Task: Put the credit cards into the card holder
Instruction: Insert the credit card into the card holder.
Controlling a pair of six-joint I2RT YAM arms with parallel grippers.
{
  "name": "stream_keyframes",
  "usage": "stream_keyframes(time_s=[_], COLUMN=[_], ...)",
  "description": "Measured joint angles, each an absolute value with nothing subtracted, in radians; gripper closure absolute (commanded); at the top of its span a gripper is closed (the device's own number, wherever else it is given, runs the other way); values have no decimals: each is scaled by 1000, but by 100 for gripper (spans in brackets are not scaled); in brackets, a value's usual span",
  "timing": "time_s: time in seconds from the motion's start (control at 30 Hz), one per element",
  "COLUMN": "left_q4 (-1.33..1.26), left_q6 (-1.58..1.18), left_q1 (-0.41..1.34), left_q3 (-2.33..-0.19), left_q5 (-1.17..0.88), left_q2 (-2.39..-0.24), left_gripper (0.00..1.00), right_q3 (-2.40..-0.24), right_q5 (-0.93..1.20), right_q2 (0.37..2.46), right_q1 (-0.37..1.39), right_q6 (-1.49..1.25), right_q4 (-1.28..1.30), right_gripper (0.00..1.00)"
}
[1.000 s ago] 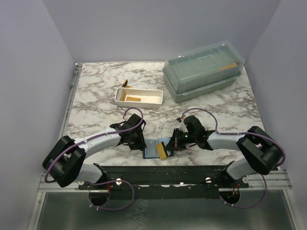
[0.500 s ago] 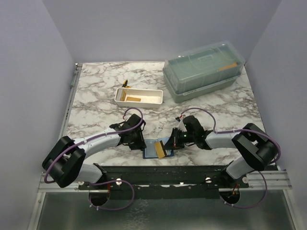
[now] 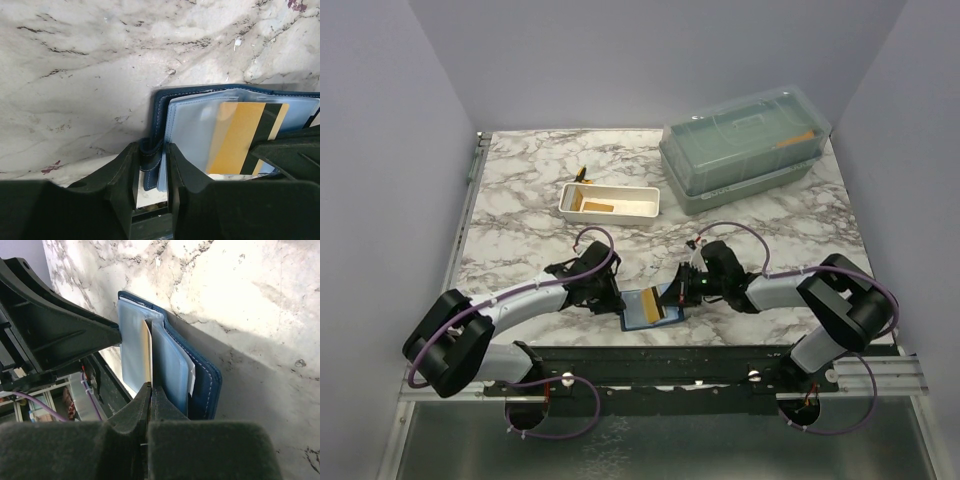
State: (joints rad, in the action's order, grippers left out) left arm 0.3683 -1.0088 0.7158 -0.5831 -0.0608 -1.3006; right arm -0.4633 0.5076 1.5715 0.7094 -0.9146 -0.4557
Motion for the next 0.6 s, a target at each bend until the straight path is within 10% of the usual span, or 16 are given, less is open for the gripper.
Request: stream_keyframes(time_s=[0.6], left_q4=[306], left_q6=[-1066], left_q1=[716], left_q3=[-515], left_q5=[-63], left_q2=[-1237], left_gripper=[77], right_q3=[-474], right_q5=[347], right_q2=[1610], right_q1=[852], right_q6=[-982], right_q4=[-492], right_gripper=[82])
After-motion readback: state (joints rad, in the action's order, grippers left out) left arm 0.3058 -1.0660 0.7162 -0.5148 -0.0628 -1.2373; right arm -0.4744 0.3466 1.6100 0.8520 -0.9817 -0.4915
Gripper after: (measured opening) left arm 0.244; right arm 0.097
